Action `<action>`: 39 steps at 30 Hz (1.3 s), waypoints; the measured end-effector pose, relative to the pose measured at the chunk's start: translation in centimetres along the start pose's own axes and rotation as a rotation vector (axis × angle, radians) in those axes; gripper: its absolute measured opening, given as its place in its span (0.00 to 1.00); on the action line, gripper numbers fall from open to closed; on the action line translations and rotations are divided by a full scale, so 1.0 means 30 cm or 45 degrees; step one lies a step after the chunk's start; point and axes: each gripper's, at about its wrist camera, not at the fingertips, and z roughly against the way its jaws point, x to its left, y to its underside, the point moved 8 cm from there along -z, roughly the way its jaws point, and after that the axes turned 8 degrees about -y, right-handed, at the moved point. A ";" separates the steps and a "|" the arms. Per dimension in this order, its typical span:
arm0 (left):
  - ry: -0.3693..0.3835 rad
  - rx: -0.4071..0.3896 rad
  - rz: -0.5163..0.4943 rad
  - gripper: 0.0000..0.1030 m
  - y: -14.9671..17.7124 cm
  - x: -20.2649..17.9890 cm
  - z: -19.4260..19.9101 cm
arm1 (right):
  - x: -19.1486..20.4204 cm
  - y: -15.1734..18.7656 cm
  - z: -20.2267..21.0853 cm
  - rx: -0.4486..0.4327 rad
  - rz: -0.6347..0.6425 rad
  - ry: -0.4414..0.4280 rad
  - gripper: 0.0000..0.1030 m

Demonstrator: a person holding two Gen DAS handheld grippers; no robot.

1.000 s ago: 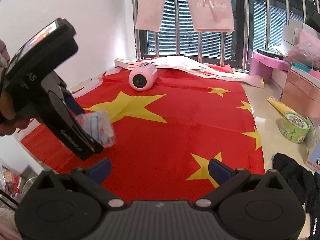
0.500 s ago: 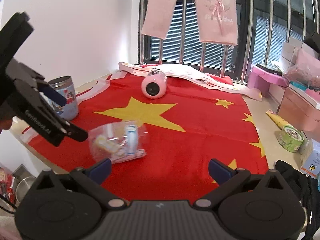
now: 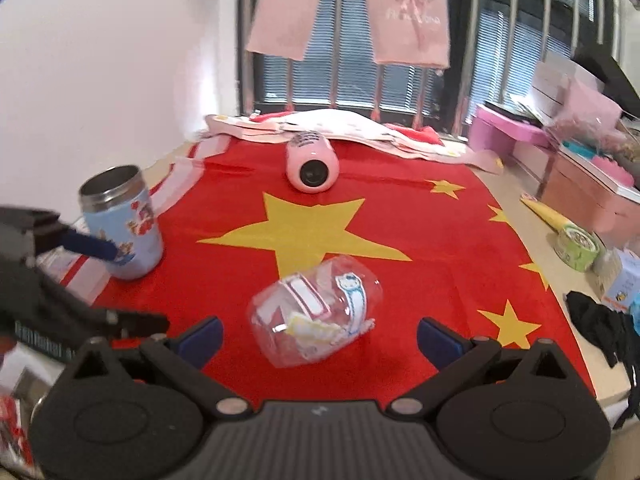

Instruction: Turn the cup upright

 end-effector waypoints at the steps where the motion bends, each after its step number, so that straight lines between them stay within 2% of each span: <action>1: -0.004 0.000 -0.011 1.00 0.006 0.006 -0.013 | 0.008 -0.013 -0.017 0.010 -0.026 0.014 1.00; 6: -0.003 0.007 -0.031 1.00 0.029 0.006 -0.071 | 0.005 -0.053 -0.136 0.116 -0.197 0.100 1.00; 15: -0.004 0.011 -0.014 1.00 0.049 0.026 -0.114 | -0.096 -0.068 -0.341 0.275 -0.540 0.217 0.97; 18: -0.008 0.016 -0.001 1.00 0.055 0.033 -0.118 | -0.116 -0.059 -0.374 0.344 -0.592 0.196 0.84; 19: -0.011 0.017 0.003 1.00 0.054 0.034 -0.119 | -0.118 -0.055 -0.386 0.388 -0.593 0.151 0.74; 20: -0.013 0.016 0.008 1.00 0.053 0.035 -0.119 | -0.118 -0.053 -0.391 0.419 -0.584 0.100 0.71; 23: -0.015 0.013 0.019 1.00 0.050 0.032 -0.112 | -0.095 -0.071 -0.378 0.462 -0.421 -0.032 0.69; 26: -0.017 0.013 0.022 1.00 0.050 0.024 -0.105 | -0.057 -0.096 -0.334 0.501 -0.133 -0.127 0.68; 32: -0.029 0.028 0.033 1.00 0.054 -0.010 -0.096 | -0.013 -0.067 -0.341 0.698 0.256 -0.228 0.67; 34: -0.037 0.031 0.046 1.00 0.055 -0.018 -0.093 | -0.003 -0.055 -0.358 0.741 0.334 -0.253 0.67; 37: -0.055 0.040 0.064 1.00 0.059 -0.020 -0.096 | -0.007 -0.042 -0.377 0.768 0.343 -0.271 0.70; 39: -0.063 0.047 0.071 1.00 0.061 -0.018 -0.097 | -0.017 -0.051 -0.371 0.749 0.311 -0.249 0.86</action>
